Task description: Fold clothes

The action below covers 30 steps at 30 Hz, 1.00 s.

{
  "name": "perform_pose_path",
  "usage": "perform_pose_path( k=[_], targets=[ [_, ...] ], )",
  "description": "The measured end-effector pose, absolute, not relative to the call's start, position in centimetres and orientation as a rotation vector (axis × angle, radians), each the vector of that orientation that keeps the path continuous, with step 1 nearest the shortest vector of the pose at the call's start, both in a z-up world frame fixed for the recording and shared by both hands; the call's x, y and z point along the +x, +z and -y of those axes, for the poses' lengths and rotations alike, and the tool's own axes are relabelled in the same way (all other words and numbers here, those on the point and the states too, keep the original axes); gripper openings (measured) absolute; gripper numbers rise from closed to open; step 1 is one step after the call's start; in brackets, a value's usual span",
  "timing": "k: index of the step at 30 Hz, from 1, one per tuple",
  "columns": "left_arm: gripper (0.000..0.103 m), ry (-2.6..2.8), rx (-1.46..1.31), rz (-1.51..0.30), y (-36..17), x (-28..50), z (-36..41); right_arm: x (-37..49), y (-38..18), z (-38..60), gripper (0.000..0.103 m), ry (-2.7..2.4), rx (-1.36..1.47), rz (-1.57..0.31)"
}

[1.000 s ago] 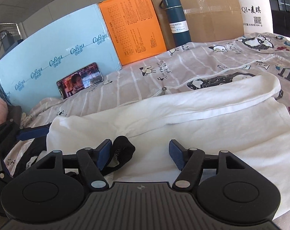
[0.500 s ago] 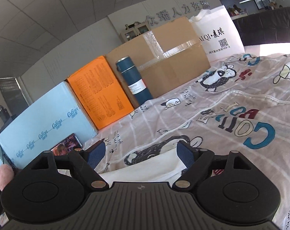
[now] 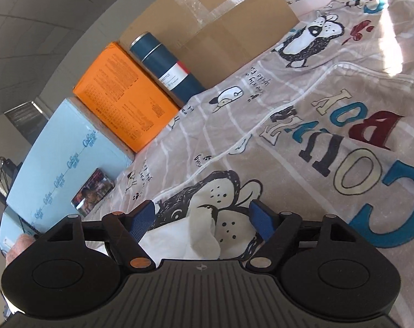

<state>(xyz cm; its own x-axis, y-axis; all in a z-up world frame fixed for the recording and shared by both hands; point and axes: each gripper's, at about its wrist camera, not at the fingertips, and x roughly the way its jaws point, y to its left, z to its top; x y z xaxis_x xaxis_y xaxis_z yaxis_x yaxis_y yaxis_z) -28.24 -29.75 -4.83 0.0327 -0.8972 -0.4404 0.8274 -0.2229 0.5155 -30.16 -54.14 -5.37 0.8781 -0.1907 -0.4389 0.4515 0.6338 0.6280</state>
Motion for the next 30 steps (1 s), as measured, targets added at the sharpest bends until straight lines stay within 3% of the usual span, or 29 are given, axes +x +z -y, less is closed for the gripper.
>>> perform_pose_path(
  k=[4,6,8,10,11,14,23,30],
  targets=[
    [0.096,-1.616,0.835,0.149,-5.1,-29.9,31.6,-28.8,-5.1,53.6,0.065,-0.300,0.705,-0.428],
    [0.095,-1.627,0.837,0.168,-5.2,-30.7,32.5,-28.5,-4.9,53.5,0.051,-0.285,0.683,-0.458],
    [0.073,-1.668,0.815,0.128,-4.9,-30.7,33.3,-28.5,-4.9,53.3,0.040,-0.285,0.649,-0.473],
    [0.017,-1.704,0.753,0.048,-4.5,-29.6,33.4,-28.6,-4.9,52.9,0.031,-0.269,0.614,-0.482],
    [0.010,-1.720,0.720,0.007,-4.3,-29.0,33.5,-28.6,-4.8,52.8,0.026,-0.259,0.599,-0.485],
    [0.006,-1.745,0.622,-0.085,-3.6,-27.3,33.3,-28.9,-4.3,52.4,0.021,-0.250,0.578,-0.470],
    [0.005,-1.613,0.296,-0.032,0.2,-22.8,27.3,-27.4,0.9,49.2,0.019,-0.333,0.530,-0.338],
    [0.005,-1.417,0.055,-0.001,2.2,-18.4,20.3,-21.7,5.9,43.7,0.016,-0.314,0.504,-0.262]
  ],
)
